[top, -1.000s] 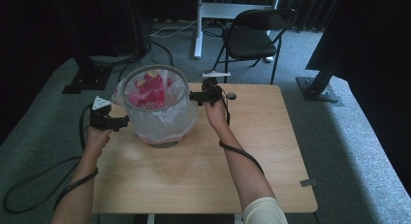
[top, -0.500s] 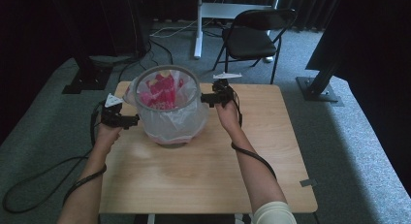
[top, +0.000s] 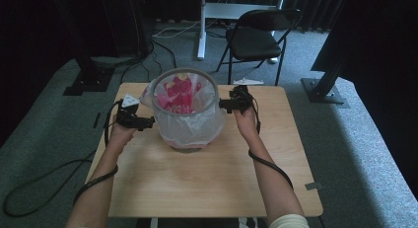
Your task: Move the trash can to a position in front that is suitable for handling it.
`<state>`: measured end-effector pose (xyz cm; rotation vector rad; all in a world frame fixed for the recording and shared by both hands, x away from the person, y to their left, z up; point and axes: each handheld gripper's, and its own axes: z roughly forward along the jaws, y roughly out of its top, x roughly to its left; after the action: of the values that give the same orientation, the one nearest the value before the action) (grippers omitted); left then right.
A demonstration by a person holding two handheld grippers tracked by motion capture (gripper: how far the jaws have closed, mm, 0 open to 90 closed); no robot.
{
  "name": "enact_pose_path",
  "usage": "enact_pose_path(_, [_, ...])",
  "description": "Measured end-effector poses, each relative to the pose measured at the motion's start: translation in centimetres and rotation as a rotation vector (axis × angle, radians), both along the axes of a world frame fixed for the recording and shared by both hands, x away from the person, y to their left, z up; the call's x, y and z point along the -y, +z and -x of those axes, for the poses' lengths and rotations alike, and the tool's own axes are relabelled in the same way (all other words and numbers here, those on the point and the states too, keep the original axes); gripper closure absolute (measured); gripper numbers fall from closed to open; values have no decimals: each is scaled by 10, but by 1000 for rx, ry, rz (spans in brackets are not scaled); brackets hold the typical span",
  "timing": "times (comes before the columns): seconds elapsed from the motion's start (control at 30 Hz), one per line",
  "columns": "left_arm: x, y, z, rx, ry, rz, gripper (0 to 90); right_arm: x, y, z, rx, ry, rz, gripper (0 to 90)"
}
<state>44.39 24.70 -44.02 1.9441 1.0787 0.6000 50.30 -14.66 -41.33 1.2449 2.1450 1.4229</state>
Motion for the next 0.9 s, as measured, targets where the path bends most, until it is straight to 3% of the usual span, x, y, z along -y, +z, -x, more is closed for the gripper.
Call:
enact_pose_path(0.23, [17,4,-2,1,-37,-24,15,20,-1,8,-7,3,-7,148])
enact_pose_path(0.37, [24,4,-4,-7,-59,-13,15,29,-2,13,-9,-7,-20,149])
enact_pose_path(0.77, [38,5,-3,1,-96,-31,15,47,-5,26,-18,-35,-43,148])
enact_pose_path(0.9, [35,3,-4,-15,-111,3,13,47,-2,24,-13,-62,-26,120])
